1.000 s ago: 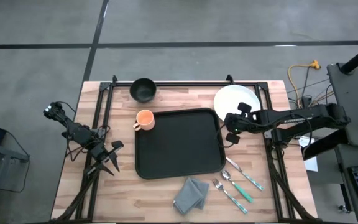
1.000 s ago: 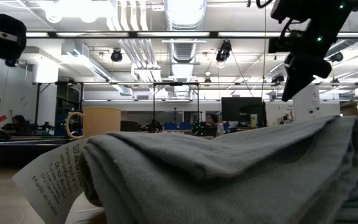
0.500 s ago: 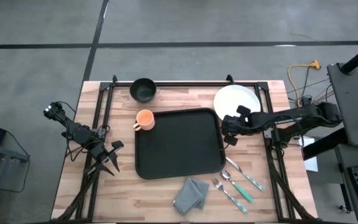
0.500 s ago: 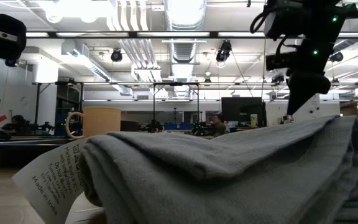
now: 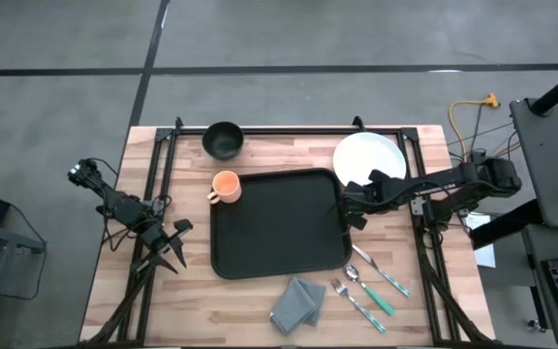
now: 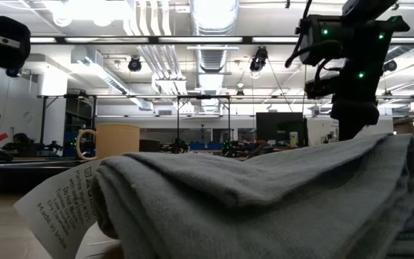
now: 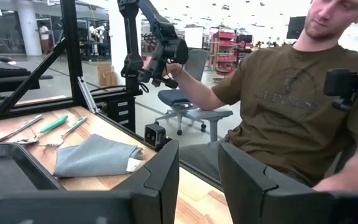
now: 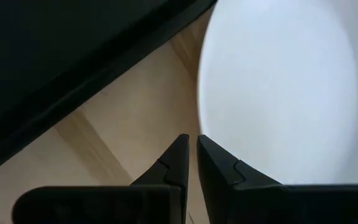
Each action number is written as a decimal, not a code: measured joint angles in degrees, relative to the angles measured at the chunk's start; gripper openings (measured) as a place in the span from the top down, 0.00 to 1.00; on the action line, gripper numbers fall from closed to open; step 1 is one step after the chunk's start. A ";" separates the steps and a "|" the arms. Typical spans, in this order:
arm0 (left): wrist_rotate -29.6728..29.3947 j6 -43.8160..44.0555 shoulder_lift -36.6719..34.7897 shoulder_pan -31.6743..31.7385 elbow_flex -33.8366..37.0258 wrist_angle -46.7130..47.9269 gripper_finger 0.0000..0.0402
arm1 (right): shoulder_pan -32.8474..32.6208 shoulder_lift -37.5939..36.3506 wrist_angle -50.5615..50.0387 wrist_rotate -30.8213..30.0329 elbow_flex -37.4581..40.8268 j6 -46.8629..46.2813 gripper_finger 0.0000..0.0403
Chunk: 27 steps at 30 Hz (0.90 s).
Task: Set up tray
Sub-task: Put the white plate on the black serving tray to the bottom left of the orange mug
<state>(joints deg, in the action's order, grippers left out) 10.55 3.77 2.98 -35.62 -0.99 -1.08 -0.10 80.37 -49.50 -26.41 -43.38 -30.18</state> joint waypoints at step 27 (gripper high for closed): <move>0.00 0.00 0.00 0.00 0.00 0.00 0.77 | 0.00 1.76 2.19 -3.64 -0.18 -3.49 0.59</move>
<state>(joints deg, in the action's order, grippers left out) 10.55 3.77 2.98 -35.62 -0.99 -1.08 -0.10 82.13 -47.31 -30.05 -43.56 -33.67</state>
